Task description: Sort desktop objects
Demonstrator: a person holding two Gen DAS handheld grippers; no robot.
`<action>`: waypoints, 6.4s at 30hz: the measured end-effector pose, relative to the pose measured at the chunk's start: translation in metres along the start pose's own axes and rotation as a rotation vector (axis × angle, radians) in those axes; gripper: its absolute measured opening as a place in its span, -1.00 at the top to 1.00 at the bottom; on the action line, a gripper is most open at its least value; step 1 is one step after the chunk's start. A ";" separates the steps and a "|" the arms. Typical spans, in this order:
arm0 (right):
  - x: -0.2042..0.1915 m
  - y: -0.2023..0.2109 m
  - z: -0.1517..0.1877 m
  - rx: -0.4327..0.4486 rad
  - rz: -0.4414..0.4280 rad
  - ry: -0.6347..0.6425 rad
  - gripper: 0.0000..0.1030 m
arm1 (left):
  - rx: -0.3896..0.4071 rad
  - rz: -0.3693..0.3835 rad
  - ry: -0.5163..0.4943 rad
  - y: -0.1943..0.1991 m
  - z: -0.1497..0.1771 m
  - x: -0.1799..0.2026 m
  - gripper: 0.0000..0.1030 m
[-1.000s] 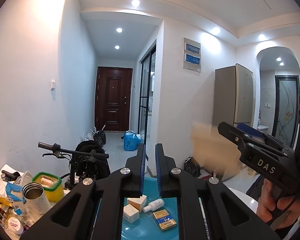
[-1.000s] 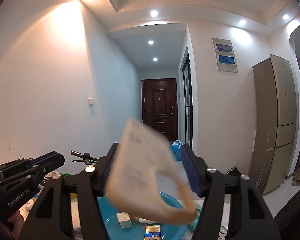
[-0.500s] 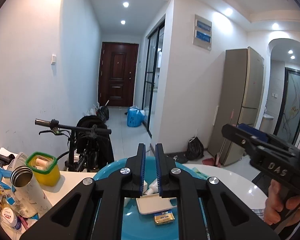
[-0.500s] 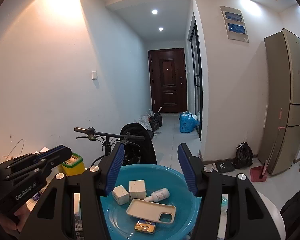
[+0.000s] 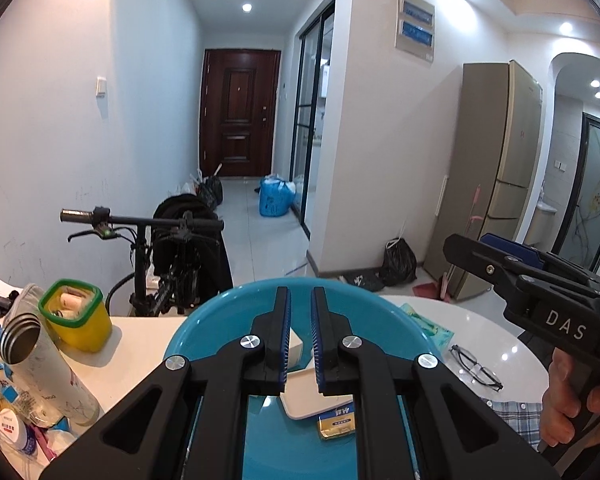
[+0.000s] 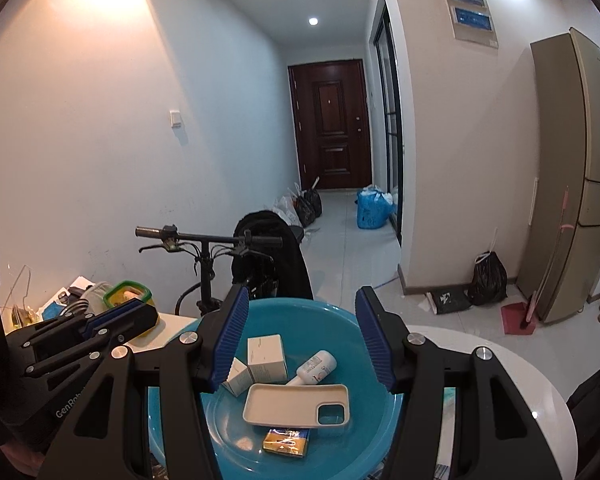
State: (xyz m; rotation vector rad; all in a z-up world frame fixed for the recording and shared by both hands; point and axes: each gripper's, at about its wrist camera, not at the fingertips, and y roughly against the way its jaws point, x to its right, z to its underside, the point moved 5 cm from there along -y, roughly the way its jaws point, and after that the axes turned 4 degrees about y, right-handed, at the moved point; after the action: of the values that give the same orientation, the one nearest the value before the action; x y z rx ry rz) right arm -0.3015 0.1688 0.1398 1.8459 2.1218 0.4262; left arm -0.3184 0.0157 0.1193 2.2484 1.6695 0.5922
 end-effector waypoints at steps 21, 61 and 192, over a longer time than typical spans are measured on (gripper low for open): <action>0.006 -0.086 0.043 -0.263 0.026 0.019 -0.07 | -0.195 -0.050 0.058 -0.073 0.029 -0.030 0.79; 0.021 0.036 -0.016 0.083 0.044 -0.109 -0.99 | 0.323 0.031 0.002 0.109 -0.026 -0.007 -0.79; -0.020 0.151 0.240 0.111 0.261 -0.004 -0.99 | 0.204 -0.163 -0.014 0.172 0.245 -0.037 -1.00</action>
State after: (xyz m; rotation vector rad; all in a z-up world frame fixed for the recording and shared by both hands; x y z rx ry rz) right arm -0.0642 0.1754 -0.0163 2.1954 1.9432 0.3680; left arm -0.0654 -0.0657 -0.0237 2.2131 1.9620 0.3824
